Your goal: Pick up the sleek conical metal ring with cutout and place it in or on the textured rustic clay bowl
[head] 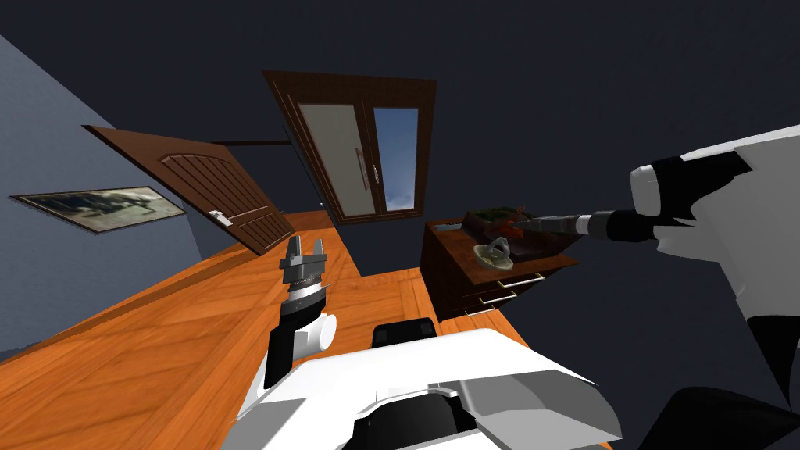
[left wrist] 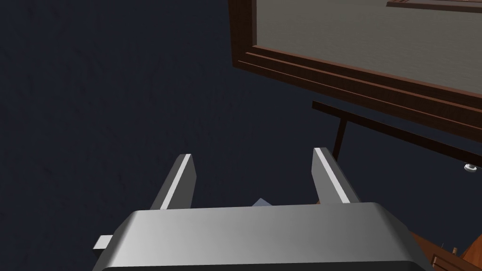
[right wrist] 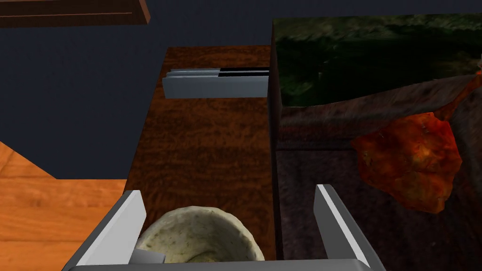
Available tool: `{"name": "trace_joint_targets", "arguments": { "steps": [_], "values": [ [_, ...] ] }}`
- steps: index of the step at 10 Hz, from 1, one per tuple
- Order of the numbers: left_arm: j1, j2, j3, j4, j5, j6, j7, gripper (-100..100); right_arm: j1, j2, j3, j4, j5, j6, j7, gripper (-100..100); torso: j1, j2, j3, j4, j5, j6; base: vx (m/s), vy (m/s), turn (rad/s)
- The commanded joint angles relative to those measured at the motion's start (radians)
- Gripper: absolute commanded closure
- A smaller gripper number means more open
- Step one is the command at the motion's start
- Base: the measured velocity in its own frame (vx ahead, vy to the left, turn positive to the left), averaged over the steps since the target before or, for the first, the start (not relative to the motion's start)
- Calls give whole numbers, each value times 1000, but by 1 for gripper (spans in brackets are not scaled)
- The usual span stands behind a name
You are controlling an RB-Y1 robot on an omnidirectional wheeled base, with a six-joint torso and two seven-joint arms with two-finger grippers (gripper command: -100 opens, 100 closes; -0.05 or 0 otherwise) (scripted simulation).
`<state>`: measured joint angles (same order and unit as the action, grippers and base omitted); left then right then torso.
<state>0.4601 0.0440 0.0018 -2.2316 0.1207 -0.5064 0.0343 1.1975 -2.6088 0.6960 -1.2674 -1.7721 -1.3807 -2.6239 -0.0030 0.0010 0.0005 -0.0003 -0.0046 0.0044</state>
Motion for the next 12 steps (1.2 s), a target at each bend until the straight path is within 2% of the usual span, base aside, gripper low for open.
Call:
{"name": "trace_joint_targets", "arguments": {
  "steps": [1,2,3,5,6,9,10,11,12],
  "values": [
    [0,0,0,0,0,0,0,0,-25,-1,9,-14,1,34,9,-100,0,0,0,0,0,0,0,0,0],
    [0,0,0,0,0,0,0,0,-66,50,-45,35,30,72,55,-100,0,0,0,0,0,0,-42,-24,-53],
    [0,0,0,0,0,0,0,0,-99,75,-63,35,30,97,86,-100,-2,2,1,1,0,0,-62,-23,-26],
    [0,0,0,0,0,0,0,0,-170,136,-63,35,30,151,151,-100,-1,4,2,1,0,1,-24,-3,5],
    [0,0,0,0,0,0,0,0,-212,140,-63,35,30,174,171,-100,0,2,2,1,0,0,0,0,0],
    [0,0,0,0,0,0,0,0,-216,140,-63,35,30,258,171,-100,0,0,0,0,0,0,0,0,0],
    [0,0,0,0,0,0,0,0,-267,190,-110,78,59,285,221,-100,0,0,0,0,0,0,-50,-13,-50],
    [0,0,0,0,0,0,0,0,-282,219,-131,78,59,318,238,-100,-1,2,1,1,0,0,-65,-22,-28],
    [0,0,0,0,0,0,0,0,-304,254,-131,78,59,348,264,-100,-2,4,2,1,-1,0,-34,-13,4]
  ]
}}
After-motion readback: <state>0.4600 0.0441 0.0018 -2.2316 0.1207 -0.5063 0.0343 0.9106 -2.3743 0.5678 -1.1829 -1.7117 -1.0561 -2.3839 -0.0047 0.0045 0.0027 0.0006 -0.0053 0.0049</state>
